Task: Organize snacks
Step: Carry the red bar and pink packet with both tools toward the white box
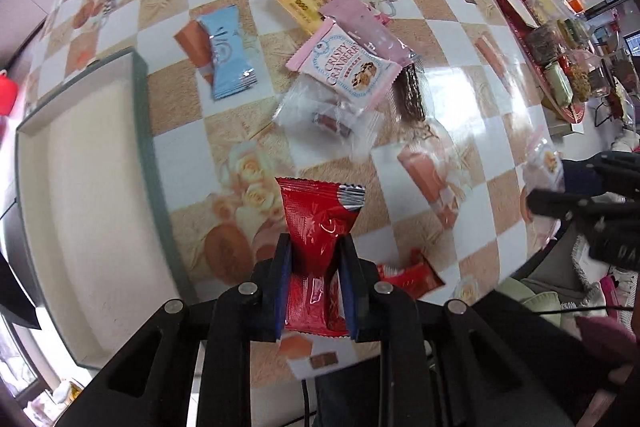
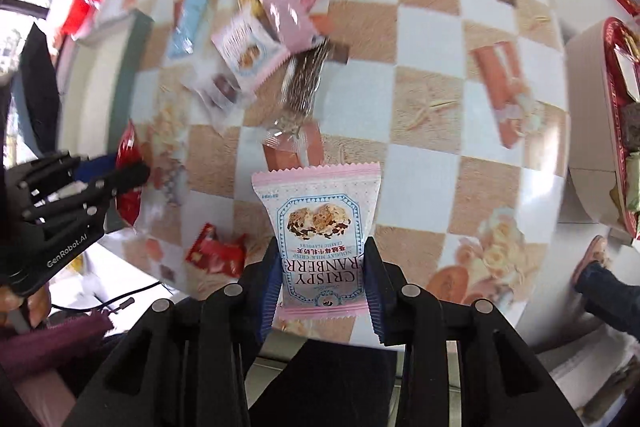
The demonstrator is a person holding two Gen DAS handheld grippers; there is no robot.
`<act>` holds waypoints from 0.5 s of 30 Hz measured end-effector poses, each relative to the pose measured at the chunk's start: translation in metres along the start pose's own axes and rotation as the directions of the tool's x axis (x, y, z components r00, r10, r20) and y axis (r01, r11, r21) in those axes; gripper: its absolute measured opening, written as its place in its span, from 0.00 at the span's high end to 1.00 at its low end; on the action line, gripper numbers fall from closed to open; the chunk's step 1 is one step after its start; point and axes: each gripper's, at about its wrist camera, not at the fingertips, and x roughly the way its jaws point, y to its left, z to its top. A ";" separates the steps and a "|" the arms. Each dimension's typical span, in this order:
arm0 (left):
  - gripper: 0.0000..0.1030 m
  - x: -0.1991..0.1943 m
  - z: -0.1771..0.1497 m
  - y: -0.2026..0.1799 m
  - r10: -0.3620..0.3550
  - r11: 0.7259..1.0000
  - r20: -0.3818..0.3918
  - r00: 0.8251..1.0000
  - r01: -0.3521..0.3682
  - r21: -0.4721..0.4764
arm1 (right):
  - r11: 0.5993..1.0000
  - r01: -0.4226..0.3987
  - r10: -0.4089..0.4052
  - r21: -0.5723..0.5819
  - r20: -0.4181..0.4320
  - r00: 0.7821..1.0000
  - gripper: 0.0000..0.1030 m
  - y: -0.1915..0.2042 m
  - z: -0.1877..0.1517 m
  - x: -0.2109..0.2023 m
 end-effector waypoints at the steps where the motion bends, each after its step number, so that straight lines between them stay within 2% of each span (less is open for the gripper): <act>1: 0.77 -0.016 -0.004 0.011 0.006 1.000 0.002 1.000 -0.006 -0.005 | 1.000 -0.005 0.005 0.002 0.012 1.000 0.62 -0.002 -0.003 -0.006; 5: 0.77 -0.038 -0.010 0.021 0.023 0.999 0.029 0.999 -0.022 -0.035 | 1.000 -0.008 0.008 -0.005 0.027 1.000 0.62 -0.002 -0.006 -0.016; 7: 0.77 -0.017 -0.002 0.009 0.021 0.999 0.043 0.999 -0.020 -0.035 | 1.000 -0.004 0.004 -0.010 0.030 1.000 0.62 0.005 -0.011 -0.007; 11: 0.77 -0.014 0.002 -0.001 0.025 1.000 0.054 0.998 -0.025 0.002 | 0.999 0.000 0.001 -0.042 0.029 1.000 0.62 0.016 -0.012 -0.004; 15: 0.77 -0.012 0.004 -0.001 0.024 1.000 0.062 0.998 -0.024 0.000 | 0.998 0.008 -0.007 -0.061 0.022 1.000 0.62 0.021 -0.011 -0.001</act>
